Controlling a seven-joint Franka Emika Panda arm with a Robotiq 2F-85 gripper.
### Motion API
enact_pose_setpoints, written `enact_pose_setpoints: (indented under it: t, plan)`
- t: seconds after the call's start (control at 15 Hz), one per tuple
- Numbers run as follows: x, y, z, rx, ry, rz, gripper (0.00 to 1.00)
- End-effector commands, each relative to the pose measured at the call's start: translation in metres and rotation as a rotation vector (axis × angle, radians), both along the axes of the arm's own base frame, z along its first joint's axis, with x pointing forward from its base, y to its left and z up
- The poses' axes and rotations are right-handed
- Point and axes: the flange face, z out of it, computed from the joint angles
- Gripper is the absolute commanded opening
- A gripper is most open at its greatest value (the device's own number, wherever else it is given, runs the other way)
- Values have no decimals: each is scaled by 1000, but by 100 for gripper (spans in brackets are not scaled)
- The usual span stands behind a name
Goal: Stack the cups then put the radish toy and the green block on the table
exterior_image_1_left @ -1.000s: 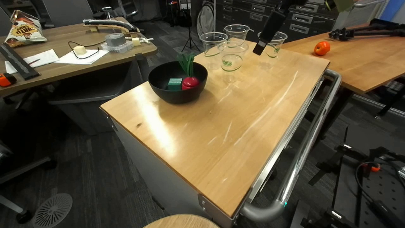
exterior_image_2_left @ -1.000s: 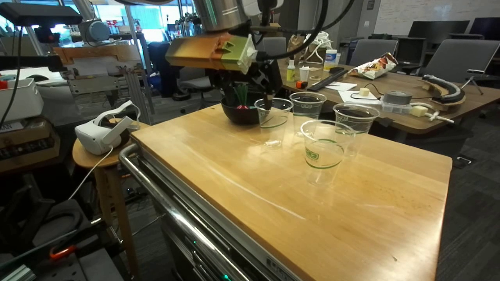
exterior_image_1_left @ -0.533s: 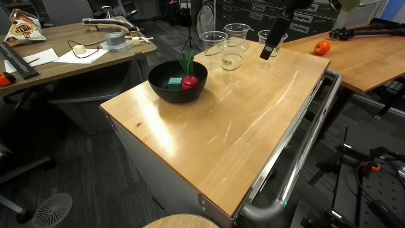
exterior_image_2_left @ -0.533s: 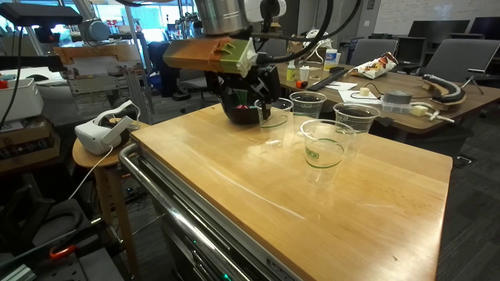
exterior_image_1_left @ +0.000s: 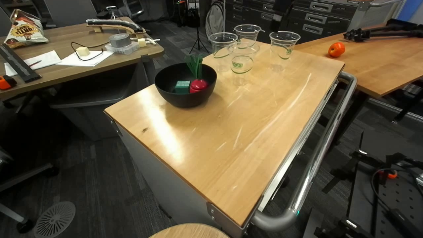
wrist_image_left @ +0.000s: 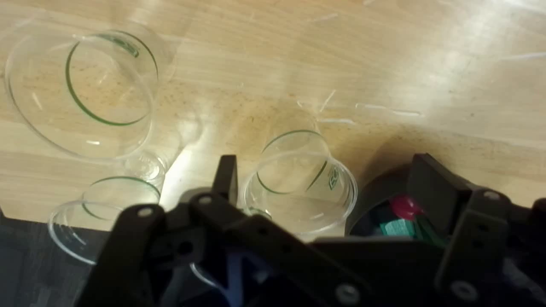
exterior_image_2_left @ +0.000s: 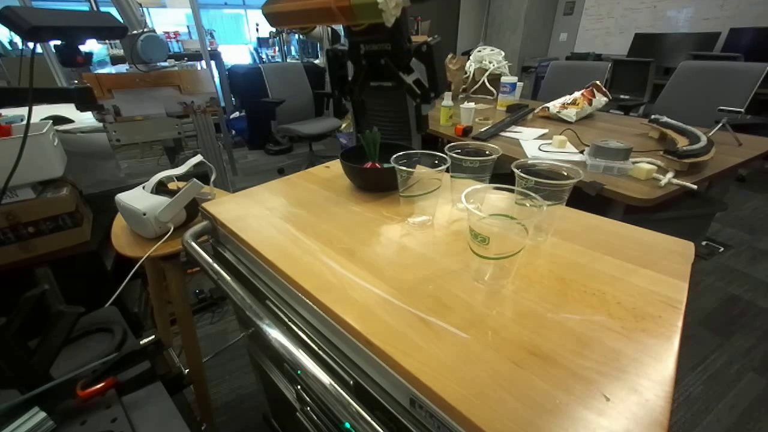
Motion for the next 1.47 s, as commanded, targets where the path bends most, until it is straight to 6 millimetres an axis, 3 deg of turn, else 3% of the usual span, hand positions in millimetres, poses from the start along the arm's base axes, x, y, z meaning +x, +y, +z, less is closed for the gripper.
enact_pose_setpoints:
  t: [0.0, 0.07, 0.47, 0.93, 1.4]
  plan:
    - [36, 11, 18, 1, -68, -74, 100]
    - [13, 8, 13, 3, -35, -37, 100]
    - [34, 8, 12, 23, -37, -35, 100]
    - [68, -17, 32, 46, -75, -21, 100]
    - [102, -59, -15, 33, 11, -106, 100]
